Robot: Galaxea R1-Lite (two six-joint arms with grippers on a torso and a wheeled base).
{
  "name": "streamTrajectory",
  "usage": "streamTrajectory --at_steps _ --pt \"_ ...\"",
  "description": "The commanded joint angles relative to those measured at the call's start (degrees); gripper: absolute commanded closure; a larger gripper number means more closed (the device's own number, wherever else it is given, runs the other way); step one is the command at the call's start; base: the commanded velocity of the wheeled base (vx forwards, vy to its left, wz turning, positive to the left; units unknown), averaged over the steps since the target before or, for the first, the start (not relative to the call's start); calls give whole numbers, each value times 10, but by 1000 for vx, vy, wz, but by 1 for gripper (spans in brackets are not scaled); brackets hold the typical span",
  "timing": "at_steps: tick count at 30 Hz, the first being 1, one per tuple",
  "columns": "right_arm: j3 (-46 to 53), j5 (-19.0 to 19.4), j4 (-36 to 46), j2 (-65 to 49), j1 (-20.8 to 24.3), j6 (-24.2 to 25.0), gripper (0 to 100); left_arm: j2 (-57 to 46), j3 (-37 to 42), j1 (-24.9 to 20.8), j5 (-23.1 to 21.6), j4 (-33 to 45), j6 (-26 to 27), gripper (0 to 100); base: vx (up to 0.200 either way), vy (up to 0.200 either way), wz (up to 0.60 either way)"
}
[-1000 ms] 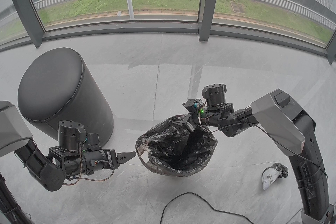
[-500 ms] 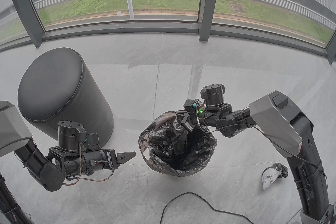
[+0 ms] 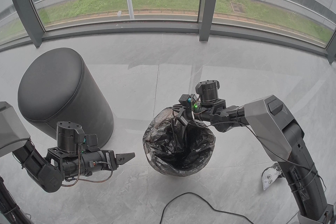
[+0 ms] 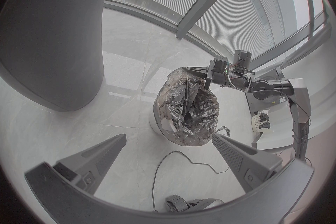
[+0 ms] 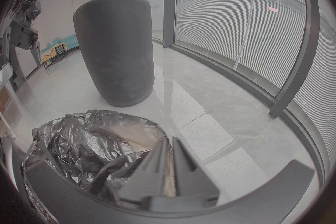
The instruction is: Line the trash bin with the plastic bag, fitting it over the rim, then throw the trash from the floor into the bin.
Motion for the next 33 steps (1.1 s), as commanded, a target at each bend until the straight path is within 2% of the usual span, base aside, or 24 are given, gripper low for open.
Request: streamTrajectory --at_steps 1,8,19,26,28,33 --pt "-6 0 3 6 0 1 0 -5 5 0 1 -2 0 0 0 0 0" --pt "-6 1 -3 11 -5 2 0 -1 14 -1 0 -18 0 0 0 0 0" --pt "-6 0 52 -7 -20 3 0 3 16 -5 0 -20 0 0 0 0 0" --pt "-6 0 57 43 -24 13 0 10 14 -6 -1 -21 0 0 0 0 0" --pt "-6 1 76 62 -24 13 0 12 13 -6 -1 -22 0 0 0 0 0" --pt "-6 1 260 92 -28 12 0 24 21 -7 -2 -53 0 0 0 0 0"
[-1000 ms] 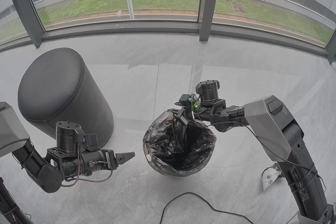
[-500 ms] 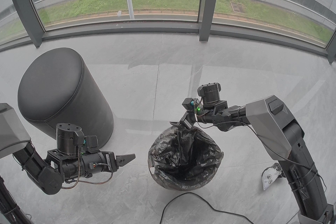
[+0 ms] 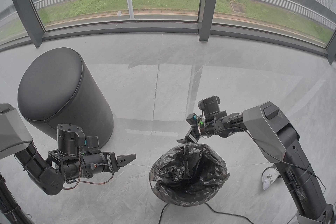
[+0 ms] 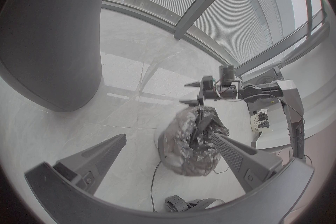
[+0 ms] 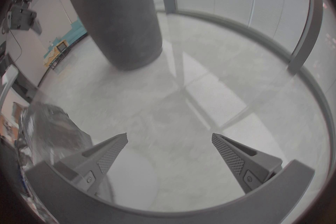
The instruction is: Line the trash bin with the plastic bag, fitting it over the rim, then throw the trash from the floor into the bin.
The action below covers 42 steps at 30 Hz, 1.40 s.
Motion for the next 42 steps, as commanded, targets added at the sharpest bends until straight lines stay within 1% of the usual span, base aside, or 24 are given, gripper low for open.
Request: streamTrajectory --at_steps 1,4,6,7,9,10,11,14,15,17,20,23,25,26,27,30,33,34,35,36,37,38,41,42 --pt "-1 1 143 43 -5 -4 0 16 6 -1 -2 -28 0 0 0 0 0" --pt "-1 -1 124 11 -25 -11 0 15 12 -6 -5 -42 -1 0 0 0 0" --pt "-1 1 75 4 -38 -12 0 16 18 -8 -5 -49 -1 0 0 0 0" --pt "-1 2 24 4 -49 -11 0 19 20 -8 -6 -54 -1 0 0 0 0" --pt "-1 4 -30 4 -66 -10 0 30 22 -11 -6 -62 0 0 0 0 0" --pt "-1 4 -30 4 -66 -10 0 30 22 -11 -6 -62 0 0 0 0 0" --pt "-1 4 -82 -2 -87 -10 0 41 27 -18 -6 -76 1 0 0 0 0" --pt "-1 5 -138 -22 -134 -20 0 55 40 -30 -6 -105 3 0 0 0 0" --pt "-1 5 -141 -24 -138 -23 0 55 41 -32 -6 -108 3 0 0 0 0" --pt "-1 8 -161 -29 -189 -34 0 68 48 -44 -6 -136 4 0 0 0 0" --pt "-1 16 -164 -34 -233 -35 0 80 47 -51 -6 -163 4 0 0 0 0" --pt "-1 18 -140 -46 -261 -35 0 89 44 -61 -6 -191 3 0 0 0 0" --pt "-1 23 -100 -58 -272 -34 0 90 45 -66 -5 -209 2 0 0 0 0" --pt "-1 23 -100 -58 -272 -34 0 90 45 -66 -5 -209 2 0 0 0 0" --pt "-1 30 -37 -82 -279 -34 0 90 48 -69 0 -236 2 0 0 0 0" --pt "-1 31 97 -115 -295 -35 0 84 56 -70 2 -280 0 0 0 0 0" --pt "-1 30 324 -162 -331 -62 0 70 71 -69 1 -321 -1 0 0 0 0" --pt "-1 30 360 -168 -338 -69 0 66 77 -69 1 -325 -1 0 0 0 0" --pt "-1 37 465 -180 -362 -93 0 50 102 -70 0 -330 1 0 0 0 0" --pt "-1 41 502 -187 -372 -103 0 45 113 -70 0 -330 4 0 0 0 0" --pt "-1 54 580 -200 -394 -126 0 34 133 -73 -3 -329 8 0 0 200 0" --pt "-1 57 640 -219 -405 -133 0 27 150 -79 -5 -329 7 0 0 200 0" --pt "-1 58 824 -279 -431 -119 0 7 191 -92 -5 -329 7 0 0 200 0" --pt "-1 58 868 -294 -439 -117 0 4 196 -93 -5 -330 7 0 0 200 0"
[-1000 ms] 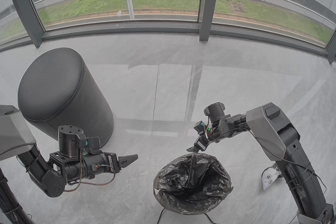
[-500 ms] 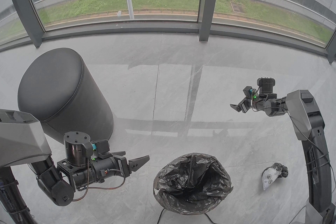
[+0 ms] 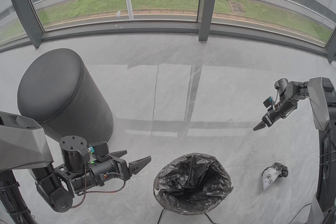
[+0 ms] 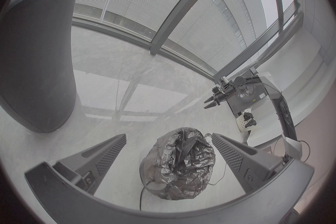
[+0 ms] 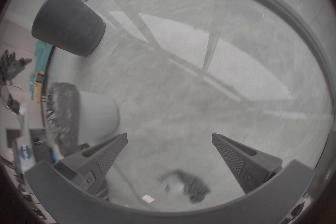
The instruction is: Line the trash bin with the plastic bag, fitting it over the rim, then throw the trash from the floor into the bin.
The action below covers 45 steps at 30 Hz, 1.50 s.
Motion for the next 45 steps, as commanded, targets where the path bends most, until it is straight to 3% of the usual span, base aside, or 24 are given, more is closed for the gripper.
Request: streamTrajectory --at_steps 1,5,9,10,11,14,16,17,18,20,22,23,24,25,27,31,45 --pt "0 23 530 -190 -121 -39 0 -67 115 -24 -3 -45 4 0 0 200 0" --pt "0 51 572 -236 -135 -15 0 -70 108 -28 -3 -45 3 0 0 200 0" --pt "0 69 572 -300 -117 85 0 -72 113 -38 -3 -45 2 0 0 200 0" --pt "0 69 572 -300 -117 85 0 -72 113 -38 -3 -45 2 0 0 200 0" --pt "0 72 570 -338 -93 116 0 -74 116 -46 -3 -44 1 0 0 200 0" --pt "0 71 506 -407 -92 123 0 -71 107 -52 3 -45 1 0 0 200 0" --pt "0 69 388 -459 -93 128 0 -64 97 -49 4 -45 6 0 0 100 0" --pt "67 65 259 -495 -97 130 0 -63 89 -46 4 -46 4 0 0 0 0" --pt "175 51 141 -518 -102 129 0 -65 83 -44 5 -46 2 0 0 0 0" --pt "402 -15 -140 -551 -109 123 0 -68 72 -38 12 -46 -1 0 0 0 0" --pt "414 -20 -158 -552 -109 123 0 -68 72 -38 12 -45 -1 0 0 0 0" --pt "600 -50 -416 -550 -105 125 0 -69 69 -39 26 -45 -4 0 0 0 0" --pt "680 -52 -539 -537 -103 129 0 -71 72 -42 28 -45 -13 0 0 0 0" --pt "680 -52 -539 -537 -103 129 0 -71 72 -42 28 -45 -13 0 0 -200 0" --pt "786 -59 -756 -487 -85 132 0 -74 71 -45 29 -45 -44 0 0 -200 0" --pt "830 -67 -798 -484 -71 174 0 -79 75 -54 30 -45 -60 0 0 -200 0" --pt "869 -64 -798 -474 -17 165 0 -77 76 -56 30 -45 -63 0 0 -200 0"
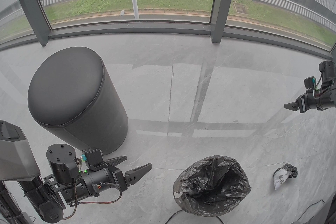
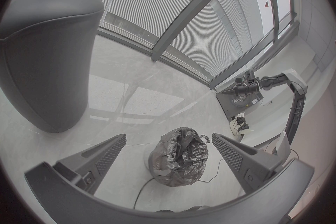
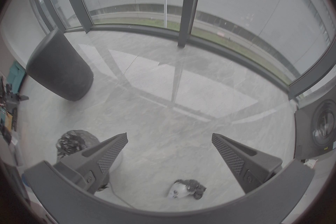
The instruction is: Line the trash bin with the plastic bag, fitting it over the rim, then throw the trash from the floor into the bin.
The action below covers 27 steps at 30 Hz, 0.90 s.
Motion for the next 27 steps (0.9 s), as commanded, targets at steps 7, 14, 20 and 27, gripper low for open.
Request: streamTrajectory --at_steps 7,14,20,27 --pt "353 -43 -464 25 68 34 0 4 -21 -5 45 -4 -36 0 0 -86 0" --pt "304 -43 -463 111 62 35 0 12 -18 -6 55 -4 -68 0 0 0 0" --pt "306 -50 -466 177 44 35 0 10 -16 -8 55 -4 -75 0 -167 0 0" --pt "306 -50 -467 207 8 34 0 7 -17 -8 55 -4 -75 0 -200 0 0"
